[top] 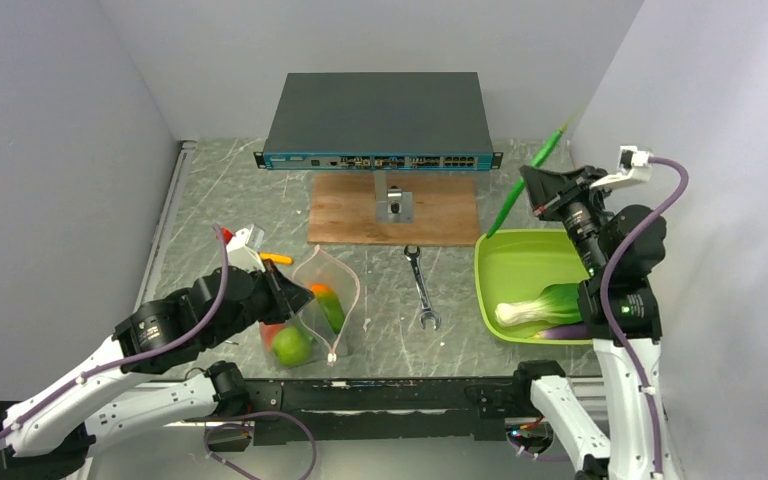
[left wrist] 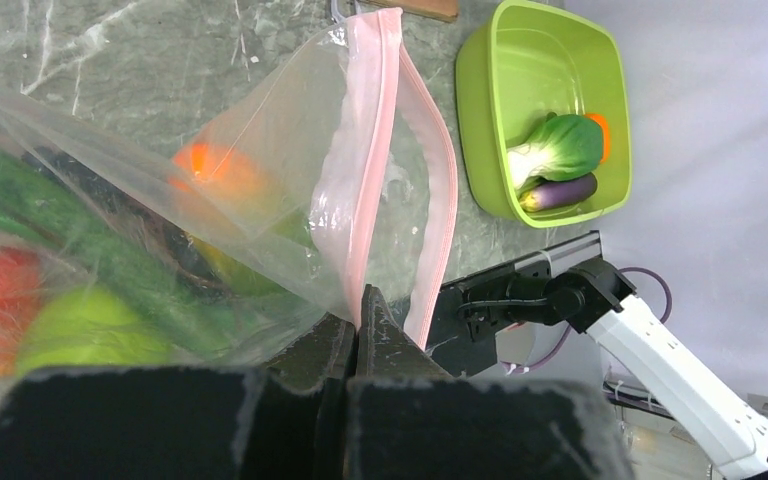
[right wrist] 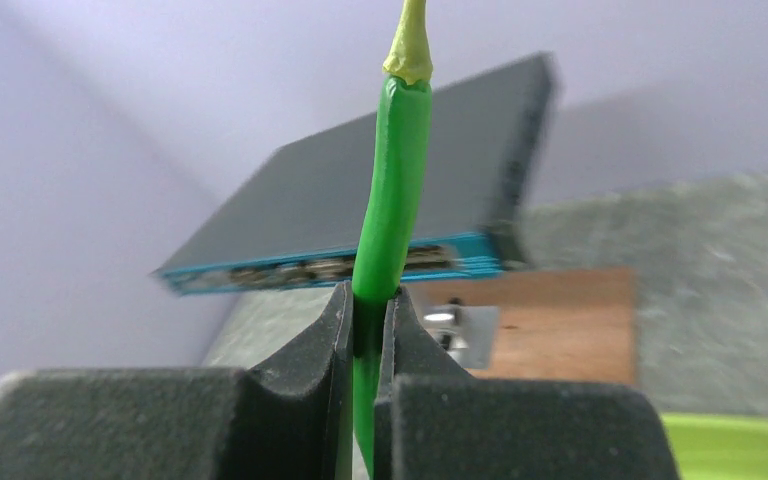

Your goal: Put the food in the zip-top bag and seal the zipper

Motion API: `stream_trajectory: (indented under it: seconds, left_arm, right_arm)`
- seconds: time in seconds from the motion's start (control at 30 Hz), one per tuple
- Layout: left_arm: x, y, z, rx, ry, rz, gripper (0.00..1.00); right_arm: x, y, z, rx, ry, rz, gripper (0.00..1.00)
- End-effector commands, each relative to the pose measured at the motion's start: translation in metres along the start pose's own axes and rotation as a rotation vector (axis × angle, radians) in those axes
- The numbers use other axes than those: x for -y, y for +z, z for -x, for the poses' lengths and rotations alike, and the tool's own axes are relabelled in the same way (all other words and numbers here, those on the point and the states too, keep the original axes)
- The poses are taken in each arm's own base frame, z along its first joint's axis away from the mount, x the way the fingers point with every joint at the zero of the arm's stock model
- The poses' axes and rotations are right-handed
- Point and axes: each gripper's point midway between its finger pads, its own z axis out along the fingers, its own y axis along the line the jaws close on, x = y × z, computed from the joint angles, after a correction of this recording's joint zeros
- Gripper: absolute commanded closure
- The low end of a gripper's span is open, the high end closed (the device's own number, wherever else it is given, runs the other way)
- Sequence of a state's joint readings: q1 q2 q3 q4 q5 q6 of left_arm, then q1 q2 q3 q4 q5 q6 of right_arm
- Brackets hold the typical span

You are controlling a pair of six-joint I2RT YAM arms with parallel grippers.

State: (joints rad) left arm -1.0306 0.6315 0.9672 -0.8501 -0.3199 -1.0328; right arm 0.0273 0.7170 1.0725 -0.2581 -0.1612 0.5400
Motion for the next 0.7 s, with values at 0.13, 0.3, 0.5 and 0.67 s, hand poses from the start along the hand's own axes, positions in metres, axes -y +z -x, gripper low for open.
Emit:
stream_trajectory:
  seconds: [0.13,0.3,0.5,0.67]
  left_arm:
    - [0.012,-0.008,0.014,0.050,-0.015,-0.046,1.00]
    - [0.012,-0.006,0.014,0.052,-0.015,-0.046,1.00]
    - [0.013,-0.005,0.015,0.047,-0.007,-0.034,1.00]
    - [0.013,-0.004,0.013,0.046,-0.012,-0.043,1.00]
  right_arm:
    - [-0.132,-0.019,-0.075,-0.508,0.127,0.631,1.00]
    - [-0.187,-0.069,-0.170,-0.830,0.090,0.808,1.00]
    - [-0.226,-0.124,-0.215,-1.038,0.095,0.926,1.00]
    - [-0.228,-0.144,-0.251,-1.254,0.221,0.853,1.00]
